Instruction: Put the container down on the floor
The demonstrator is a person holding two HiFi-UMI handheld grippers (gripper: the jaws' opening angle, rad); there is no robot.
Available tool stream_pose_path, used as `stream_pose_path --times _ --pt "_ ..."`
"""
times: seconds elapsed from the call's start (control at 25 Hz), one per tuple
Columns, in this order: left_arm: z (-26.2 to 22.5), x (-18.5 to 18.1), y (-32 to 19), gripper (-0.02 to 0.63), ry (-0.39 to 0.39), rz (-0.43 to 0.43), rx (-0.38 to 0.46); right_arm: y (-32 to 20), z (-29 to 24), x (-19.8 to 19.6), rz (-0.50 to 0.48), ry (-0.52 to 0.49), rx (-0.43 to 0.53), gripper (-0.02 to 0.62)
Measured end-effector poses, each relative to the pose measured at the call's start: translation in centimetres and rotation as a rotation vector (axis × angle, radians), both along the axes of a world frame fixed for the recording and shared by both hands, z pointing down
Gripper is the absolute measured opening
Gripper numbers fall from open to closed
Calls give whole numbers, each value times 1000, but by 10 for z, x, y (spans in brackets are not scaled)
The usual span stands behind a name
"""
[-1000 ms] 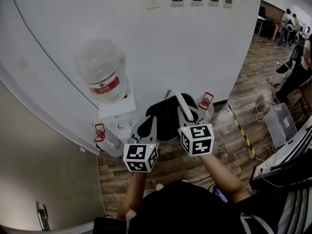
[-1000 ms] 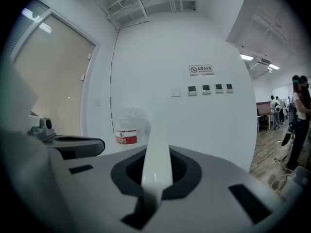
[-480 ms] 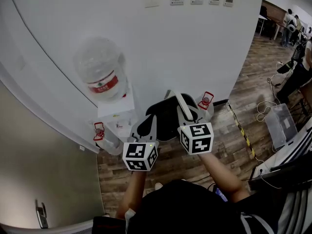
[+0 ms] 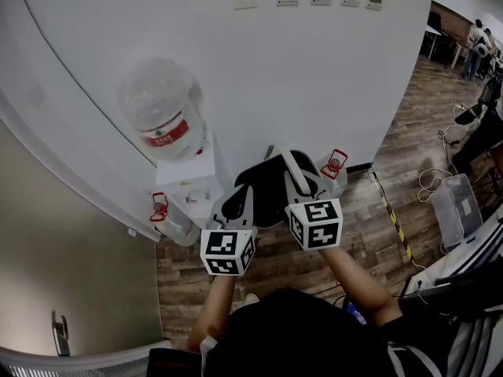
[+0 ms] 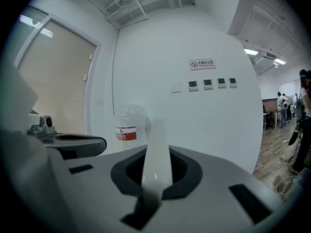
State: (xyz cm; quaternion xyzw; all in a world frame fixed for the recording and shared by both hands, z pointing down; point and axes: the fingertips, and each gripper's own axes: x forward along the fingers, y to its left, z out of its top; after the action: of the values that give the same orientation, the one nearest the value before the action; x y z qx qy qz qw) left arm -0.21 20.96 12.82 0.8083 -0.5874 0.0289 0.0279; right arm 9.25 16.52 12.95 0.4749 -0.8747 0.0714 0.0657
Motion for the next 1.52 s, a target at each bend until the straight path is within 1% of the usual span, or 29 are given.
stream_pose_path --times 0.08,0.32,0.44,0.6,0.84,1.0,1.2,1.32,1.52 --pt "3 6 -1 17 -4 -7 -1 -3 2 5 -10 0 -2 32" --pt "13 17 -2 17 13 -25 -12 -10 13 17 -23 3 -9 32" --pt "15 13 -2 17 15 -42 -21 -13 14 16 -30 11 -7 32" --pt "15 6 -7 17 22 -59 -25 -21 13 15 -33 -4 -12 32" --pt "17 2 -25 17 25 -59 -26 -35 16 6 -44 -8 -18 32" --pt "19 -4 -41 17 27 -51 -27 -51 19 -2 -41 -7 -24 32" --pt "24 -22 -71 17 42 -44 -42 -76 20 -18 -33 2 -19 32" --pt "22 -31 -92 17 61 -33 -41 -96 21 -28 -25 -1 -24 32" --pt "21 -48 -129 17 71 -7 -49 -131 19 -44 0 -1 -31 32"
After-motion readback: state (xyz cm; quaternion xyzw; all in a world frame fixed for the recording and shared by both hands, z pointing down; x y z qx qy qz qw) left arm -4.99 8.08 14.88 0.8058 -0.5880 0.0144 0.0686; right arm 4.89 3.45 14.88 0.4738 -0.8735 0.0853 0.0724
